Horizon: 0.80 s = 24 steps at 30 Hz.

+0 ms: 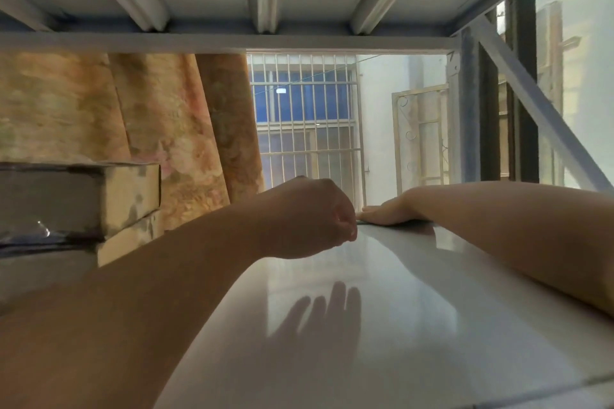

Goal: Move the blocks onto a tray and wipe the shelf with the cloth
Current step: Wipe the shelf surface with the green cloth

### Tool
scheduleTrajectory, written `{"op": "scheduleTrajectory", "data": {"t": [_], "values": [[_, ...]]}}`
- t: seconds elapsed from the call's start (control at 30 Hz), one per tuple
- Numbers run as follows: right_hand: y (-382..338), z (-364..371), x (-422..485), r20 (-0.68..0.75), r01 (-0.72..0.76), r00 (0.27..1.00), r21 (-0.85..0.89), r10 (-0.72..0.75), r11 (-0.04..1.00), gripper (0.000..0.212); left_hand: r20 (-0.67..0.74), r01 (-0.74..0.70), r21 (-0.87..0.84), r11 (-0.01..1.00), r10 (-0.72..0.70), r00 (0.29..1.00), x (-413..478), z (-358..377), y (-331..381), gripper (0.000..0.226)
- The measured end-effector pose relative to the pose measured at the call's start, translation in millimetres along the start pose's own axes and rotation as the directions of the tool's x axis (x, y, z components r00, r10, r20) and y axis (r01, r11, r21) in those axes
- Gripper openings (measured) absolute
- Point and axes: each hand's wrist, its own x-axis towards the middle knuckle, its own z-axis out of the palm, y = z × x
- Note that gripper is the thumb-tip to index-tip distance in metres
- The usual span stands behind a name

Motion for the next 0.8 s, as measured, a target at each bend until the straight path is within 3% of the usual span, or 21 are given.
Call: {"op": "scheduleTrajectory", "data": {"t": [0.2, 0.3, 0.47, 0.67, 0.8], "values": [[17, -2, -31, 0.101, -0.114, 0.987, -0.072, 0.121, 0.991, 0.101, 0.143, -0.049, -0.048, 0.998, 0.056, 0.988, -8, 14, 17, 0.018], [30, 1, -54, 0.135, -0.125, 0.982, -0.048, 0.13, 0.991, 0.102, 0.179, -0.091, -0.051, 0.994, 0.099, 0.979, -11, 16, 27, 0.018], [57, 10, -96, 0.15, -0.003, 0.989, -0.018, 0.005, 1.0, 0.08, 0.221, -0.135, -0.105, 0.985, 0.156, 0.963, -19, 17, 37, 0.021], [81, 26, -147, 0.048, 0.136, 0.99, 0.007, -0.136, 0.991, 0.077, 0.198, -0.196, -0.195, 0.961, 0.234, 0.952, -25, 12, 63, 0.019], [101, 36, -180, -0.025, 0.199, 0.98, -0.034, -0.2, 0.979, 0.078, 0.192, -0.184, -0.166, 0.969, 0.215, 0.958, -32, 11, 71, 0.02]]}}
